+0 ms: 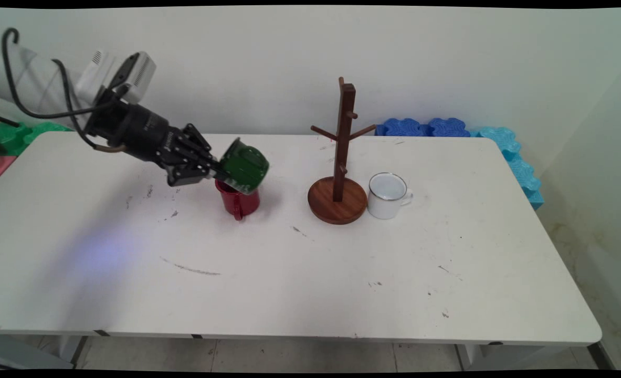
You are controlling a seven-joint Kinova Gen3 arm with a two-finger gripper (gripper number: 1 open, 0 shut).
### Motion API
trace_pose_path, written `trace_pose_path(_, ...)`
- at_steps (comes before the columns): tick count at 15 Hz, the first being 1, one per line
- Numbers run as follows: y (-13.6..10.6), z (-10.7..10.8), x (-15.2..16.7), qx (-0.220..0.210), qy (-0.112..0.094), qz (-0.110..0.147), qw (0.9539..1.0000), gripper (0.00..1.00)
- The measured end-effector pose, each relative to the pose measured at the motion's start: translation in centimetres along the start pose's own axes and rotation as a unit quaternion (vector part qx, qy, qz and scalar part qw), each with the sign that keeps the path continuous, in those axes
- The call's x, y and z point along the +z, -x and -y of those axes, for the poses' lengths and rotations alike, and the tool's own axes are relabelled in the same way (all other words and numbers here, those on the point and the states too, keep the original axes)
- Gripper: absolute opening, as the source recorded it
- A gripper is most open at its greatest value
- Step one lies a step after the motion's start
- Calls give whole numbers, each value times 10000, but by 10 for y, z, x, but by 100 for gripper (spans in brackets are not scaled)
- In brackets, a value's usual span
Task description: Place the picked object on the table
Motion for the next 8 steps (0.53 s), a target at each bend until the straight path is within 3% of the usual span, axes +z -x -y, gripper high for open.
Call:
trace_pose_path(4, 2, 6, -21, 254, -110, 293, 9992, 0)
trace_pose_path(8, 4, 7, -40, 607, -412, 557, 9958, 0)
